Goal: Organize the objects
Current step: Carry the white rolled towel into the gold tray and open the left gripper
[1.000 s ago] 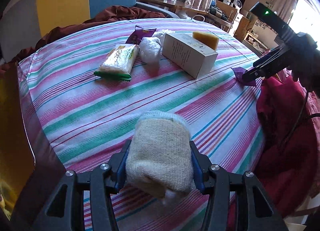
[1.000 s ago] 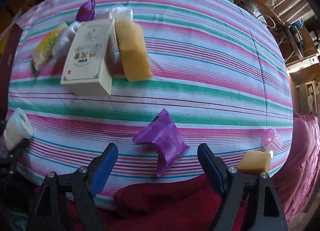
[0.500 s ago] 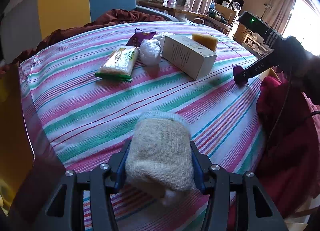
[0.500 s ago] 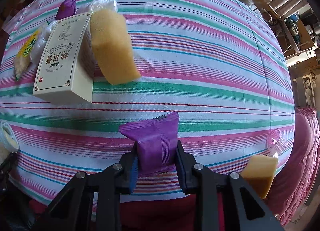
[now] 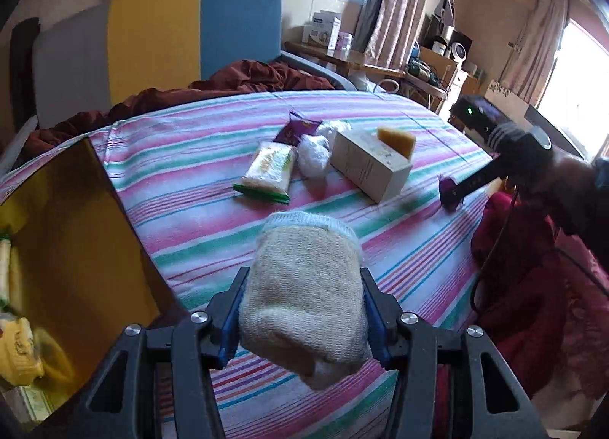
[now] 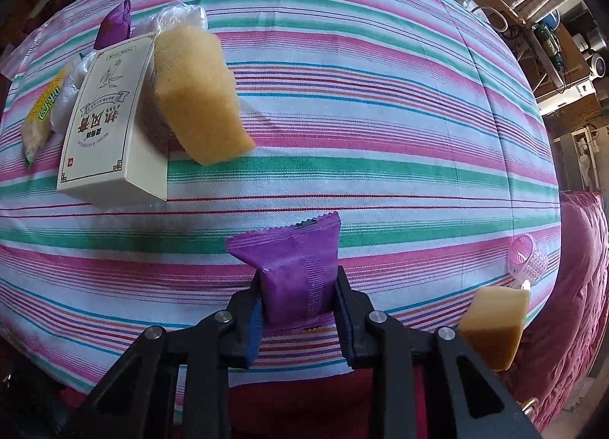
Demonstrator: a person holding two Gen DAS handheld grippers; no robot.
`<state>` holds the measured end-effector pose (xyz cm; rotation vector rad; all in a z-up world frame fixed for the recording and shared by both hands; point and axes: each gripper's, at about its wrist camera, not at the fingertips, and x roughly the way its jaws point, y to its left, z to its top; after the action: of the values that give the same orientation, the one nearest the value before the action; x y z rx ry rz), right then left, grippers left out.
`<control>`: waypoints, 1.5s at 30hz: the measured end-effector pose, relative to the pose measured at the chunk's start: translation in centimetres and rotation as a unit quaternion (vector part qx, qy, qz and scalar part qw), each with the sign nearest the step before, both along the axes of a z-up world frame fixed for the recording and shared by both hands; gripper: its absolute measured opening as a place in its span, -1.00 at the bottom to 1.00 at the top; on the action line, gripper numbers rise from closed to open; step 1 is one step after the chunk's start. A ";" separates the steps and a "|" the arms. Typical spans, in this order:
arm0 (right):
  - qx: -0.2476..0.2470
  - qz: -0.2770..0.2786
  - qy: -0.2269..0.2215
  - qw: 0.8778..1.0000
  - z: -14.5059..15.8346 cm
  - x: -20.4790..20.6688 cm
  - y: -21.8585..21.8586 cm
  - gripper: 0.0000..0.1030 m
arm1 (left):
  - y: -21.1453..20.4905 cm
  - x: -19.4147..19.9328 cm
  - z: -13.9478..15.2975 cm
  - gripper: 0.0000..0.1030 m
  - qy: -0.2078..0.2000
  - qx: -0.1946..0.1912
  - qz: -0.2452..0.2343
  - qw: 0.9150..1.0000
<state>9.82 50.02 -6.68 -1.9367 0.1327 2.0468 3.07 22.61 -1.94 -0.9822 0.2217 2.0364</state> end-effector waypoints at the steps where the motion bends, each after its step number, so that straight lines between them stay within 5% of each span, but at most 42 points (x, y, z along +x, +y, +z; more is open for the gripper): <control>1: 0.000 0.000 0.000 1.000 -0.1 0.1 0.1 -0.40 | -0.8 -0.5 0.6 0.05 0.000 0.006 0.012 1.000; 8: 0.011 -0.003 0.000 1.000 0.4 0.3 0.8 -0.40 | -7.9 -5.2 3.1 0.05 -0.018 0.042 0.121 0.992; 16: 0.018 -0.005 0.004 1.000 0.1 -0.3 -1.1 -0.40 | -16.6 -11.6 3.2 0.06 -0.017 0.022 0.236 0.971; 25: 0.020 -0.013 0.011 1.000 0.7 0.0 -1.5 -0.40 | -19.7 -17.8 -2.4 0.06 -0.082 -0.055 0.281 0.955; 32: 0.019 -0.013 0.007 1.000 0.5 0.1 -1.4 -0.40 | -20.2 -17.9 -3.5 0.19 -0.082 -0.064 0.288 0.952; 40: 0.026 -0.019 0.016 0.999 0.2 -0.3 -1.6 -0.40 | -21.3 -14.8 -0.4 0.34 -0.024 -0.035 0.318 0.947; 45: 0.045 -0.033 0.058 0.997 1.8 0.4 -1.9 -0.40 | -22.6 -12.2 0.9 0.36 0.000 -0.016 0.343 0.939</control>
<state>10.27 48.07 -4.92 -1.7382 0.1276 2.0854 -9.15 0.05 -1.04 -1.1912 -0.1120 2.6630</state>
